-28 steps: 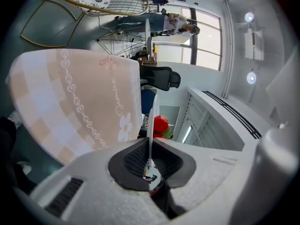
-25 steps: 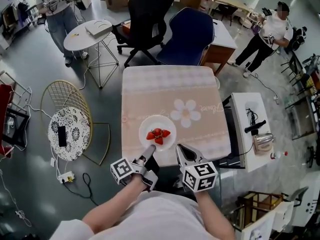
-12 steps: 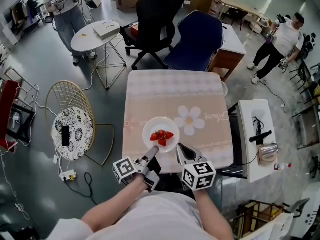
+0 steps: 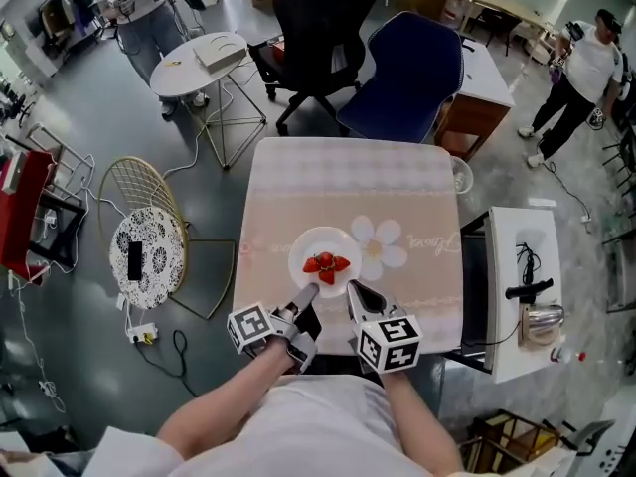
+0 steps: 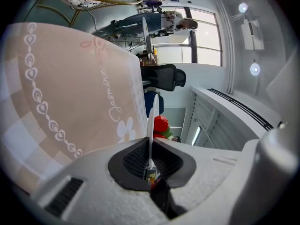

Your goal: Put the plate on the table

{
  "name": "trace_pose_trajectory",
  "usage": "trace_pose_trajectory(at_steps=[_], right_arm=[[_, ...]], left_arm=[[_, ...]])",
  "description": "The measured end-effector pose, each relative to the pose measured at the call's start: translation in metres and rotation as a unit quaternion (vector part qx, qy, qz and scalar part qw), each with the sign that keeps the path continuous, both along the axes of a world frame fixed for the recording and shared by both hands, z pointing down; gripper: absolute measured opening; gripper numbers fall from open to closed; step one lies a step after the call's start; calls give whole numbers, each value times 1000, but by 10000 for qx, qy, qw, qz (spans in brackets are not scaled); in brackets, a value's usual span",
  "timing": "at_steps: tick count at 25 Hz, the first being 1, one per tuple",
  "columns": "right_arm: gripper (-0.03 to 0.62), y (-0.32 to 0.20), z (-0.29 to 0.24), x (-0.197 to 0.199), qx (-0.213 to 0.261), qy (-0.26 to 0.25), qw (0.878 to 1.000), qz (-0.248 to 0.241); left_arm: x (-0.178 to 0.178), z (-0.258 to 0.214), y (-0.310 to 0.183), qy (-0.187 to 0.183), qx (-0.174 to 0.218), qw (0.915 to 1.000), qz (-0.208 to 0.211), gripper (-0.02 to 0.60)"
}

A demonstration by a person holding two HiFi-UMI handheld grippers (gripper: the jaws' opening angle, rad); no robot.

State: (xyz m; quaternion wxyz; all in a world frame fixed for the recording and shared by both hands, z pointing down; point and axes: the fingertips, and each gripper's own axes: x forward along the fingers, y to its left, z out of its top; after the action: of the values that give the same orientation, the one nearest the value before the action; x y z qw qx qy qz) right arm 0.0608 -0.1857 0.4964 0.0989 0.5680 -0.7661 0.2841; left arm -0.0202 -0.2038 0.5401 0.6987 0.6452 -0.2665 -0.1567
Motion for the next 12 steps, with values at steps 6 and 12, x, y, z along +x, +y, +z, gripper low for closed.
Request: trace_pose_trajectory(at_steps=[6, 12], right_arm=[[5, -16, 13, 19, -74, -190, 9996, -214], [5, -33, 29, 37, -155, -305, 9988, -341]], left_arm=[[25, 20, -14, -280, -64, 9996, 24, 17], [47, 34, -24, -391, -53, 9992, 51, 17]])
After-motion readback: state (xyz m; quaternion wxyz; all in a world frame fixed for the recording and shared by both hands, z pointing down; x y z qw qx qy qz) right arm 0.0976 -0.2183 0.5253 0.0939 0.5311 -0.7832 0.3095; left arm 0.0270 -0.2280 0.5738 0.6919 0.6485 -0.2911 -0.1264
